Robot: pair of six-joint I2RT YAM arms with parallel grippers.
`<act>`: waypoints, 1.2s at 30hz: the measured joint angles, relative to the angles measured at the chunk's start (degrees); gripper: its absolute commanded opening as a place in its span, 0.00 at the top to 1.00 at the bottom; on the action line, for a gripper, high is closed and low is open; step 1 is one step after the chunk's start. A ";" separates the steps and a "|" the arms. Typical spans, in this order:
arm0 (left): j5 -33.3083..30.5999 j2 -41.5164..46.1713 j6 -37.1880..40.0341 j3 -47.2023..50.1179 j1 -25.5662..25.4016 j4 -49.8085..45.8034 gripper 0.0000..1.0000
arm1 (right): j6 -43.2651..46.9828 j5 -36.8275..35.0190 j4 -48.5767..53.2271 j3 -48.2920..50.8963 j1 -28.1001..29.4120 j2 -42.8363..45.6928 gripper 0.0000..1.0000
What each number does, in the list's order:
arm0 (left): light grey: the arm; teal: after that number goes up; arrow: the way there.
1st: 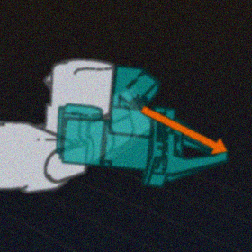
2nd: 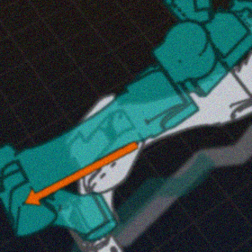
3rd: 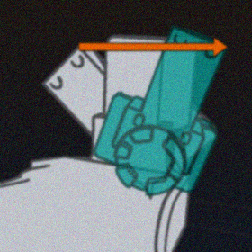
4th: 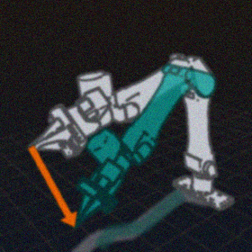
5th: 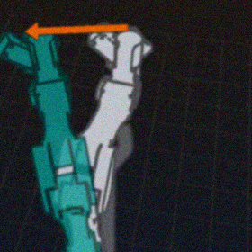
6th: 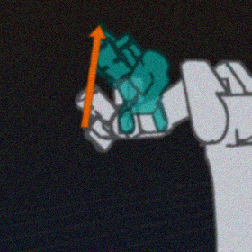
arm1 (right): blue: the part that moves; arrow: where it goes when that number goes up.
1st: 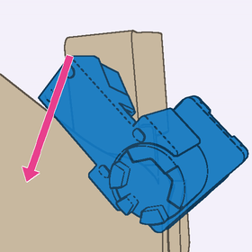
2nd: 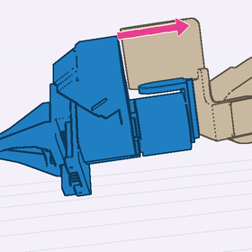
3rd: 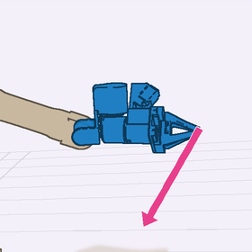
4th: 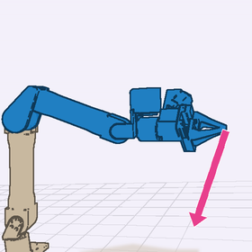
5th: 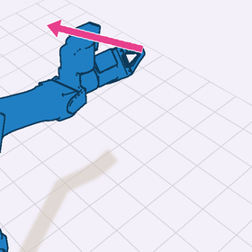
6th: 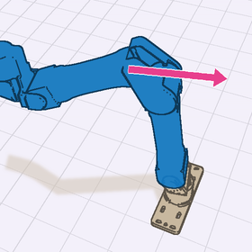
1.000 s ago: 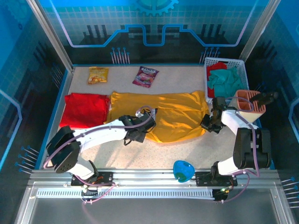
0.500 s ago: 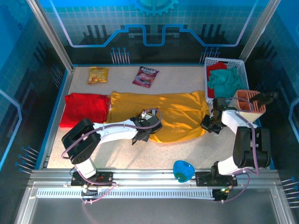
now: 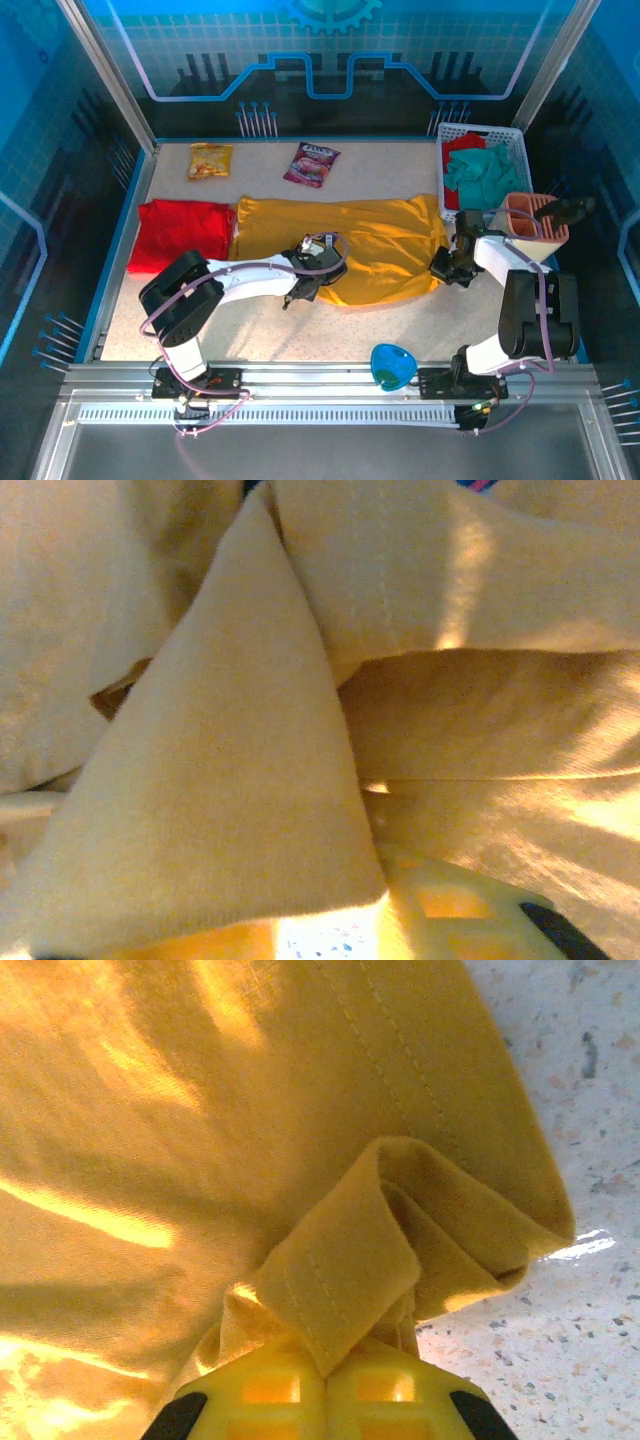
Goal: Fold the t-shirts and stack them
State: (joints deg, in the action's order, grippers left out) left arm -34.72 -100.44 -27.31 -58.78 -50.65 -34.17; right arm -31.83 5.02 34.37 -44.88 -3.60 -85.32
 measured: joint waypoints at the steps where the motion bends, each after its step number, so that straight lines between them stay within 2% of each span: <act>1: -0.07 0.00 0.00 0.00 0.22 0.00 0.74 | 0.00 0.00 -0.04 0.04 -0.02 -0.07 0.96; 11: -0.24 0.00 0.00 0.09 0.83 0.09 0.83 | 0.42 0.04 -0.42 0.31 -0.35 -0.20 0.96; 16: -0.20 0.24 0.11 0.46 1.42 -0.20 1.00 | 0.61 0.20 -0.42 0.33 -0.61 -0.20 0.96; 18: 0.20 1.20 -0.42 0.46 1.62 -0.57 1.00 | 0.63 0.17 -0.42 0.33 -0.61 -0.20 0.94; 25: 5.84 13.22 -2.82 0.68 2.36 -4.57 1.00 | 0.70 -0.04 0.04 1.92 -1.77 2.67 0.55; 27: 8.44 17.55 -3.76 0.68 3.28 -6.01 1.00 | 0.46 -0.13 0.46 1.97 -2.16 4.50 0.50; 31: 12.81 24.70 -5.86 0.66 6.36 -9.60 1.00 | 0.11 -0.70 1.25 2.01 -2.54 7.96 0.48; 36: 16.68 31.08 -7.34 0.66 10.60 -11.98 1.00 | -0.50 -2.40 1.64 4.61 -3.02 11.96 0.58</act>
State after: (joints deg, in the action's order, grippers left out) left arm -18.04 -69.36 -34.65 -58.13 -40.05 -46.15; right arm -32.34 2.61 36.01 -40.27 -6.61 -73.36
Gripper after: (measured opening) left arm 0.063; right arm 0.447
